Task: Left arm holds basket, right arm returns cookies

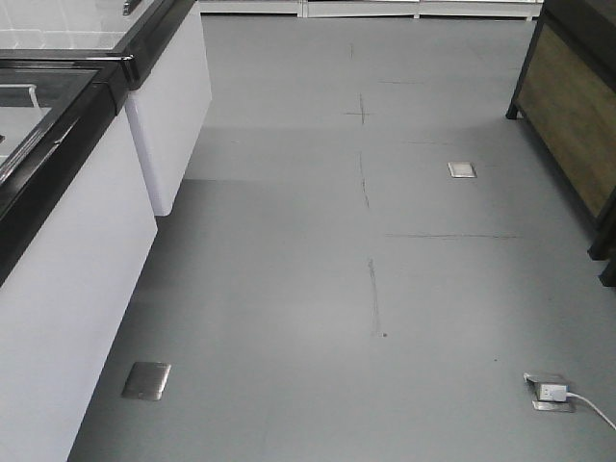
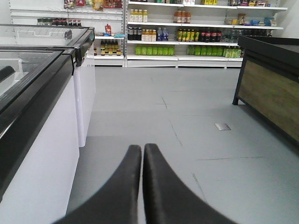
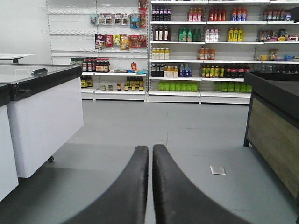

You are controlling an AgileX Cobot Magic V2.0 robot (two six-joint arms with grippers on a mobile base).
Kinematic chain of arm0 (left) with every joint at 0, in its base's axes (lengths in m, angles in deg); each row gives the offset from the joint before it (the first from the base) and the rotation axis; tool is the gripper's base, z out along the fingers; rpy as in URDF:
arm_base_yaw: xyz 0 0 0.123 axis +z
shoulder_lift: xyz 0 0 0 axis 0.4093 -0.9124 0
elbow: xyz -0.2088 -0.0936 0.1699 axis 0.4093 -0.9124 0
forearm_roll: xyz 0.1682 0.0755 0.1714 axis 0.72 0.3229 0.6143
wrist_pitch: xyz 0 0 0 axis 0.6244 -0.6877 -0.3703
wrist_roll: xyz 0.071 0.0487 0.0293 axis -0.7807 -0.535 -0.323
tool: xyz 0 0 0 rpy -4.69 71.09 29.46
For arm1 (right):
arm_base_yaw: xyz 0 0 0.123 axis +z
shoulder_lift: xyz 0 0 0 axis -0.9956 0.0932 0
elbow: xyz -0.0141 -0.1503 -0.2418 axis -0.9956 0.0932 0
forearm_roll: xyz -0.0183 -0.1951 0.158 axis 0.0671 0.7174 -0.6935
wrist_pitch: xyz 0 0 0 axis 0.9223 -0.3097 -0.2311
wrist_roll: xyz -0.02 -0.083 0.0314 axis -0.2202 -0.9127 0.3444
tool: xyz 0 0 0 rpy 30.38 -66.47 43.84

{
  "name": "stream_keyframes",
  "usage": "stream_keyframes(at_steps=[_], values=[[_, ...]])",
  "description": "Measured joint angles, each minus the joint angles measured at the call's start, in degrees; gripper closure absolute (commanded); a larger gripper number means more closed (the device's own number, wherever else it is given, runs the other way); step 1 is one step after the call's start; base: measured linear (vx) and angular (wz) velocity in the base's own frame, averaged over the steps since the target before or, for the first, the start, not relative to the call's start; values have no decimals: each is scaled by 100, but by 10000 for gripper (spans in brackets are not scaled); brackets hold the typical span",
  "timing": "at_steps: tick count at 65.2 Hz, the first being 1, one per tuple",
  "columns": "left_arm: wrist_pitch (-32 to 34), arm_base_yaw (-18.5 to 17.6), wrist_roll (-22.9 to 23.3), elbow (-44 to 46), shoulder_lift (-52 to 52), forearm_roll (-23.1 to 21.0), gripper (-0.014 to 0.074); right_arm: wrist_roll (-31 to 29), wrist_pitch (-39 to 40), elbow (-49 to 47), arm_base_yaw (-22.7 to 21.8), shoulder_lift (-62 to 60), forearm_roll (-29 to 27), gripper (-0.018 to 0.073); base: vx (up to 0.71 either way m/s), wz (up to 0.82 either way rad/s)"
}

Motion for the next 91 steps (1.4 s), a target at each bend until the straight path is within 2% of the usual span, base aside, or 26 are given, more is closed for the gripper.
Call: stream_keyframes(at_steps=[91], values=[[0,0,0,0,0,0,602,0,0,0,0,0,0,570,0,0]])
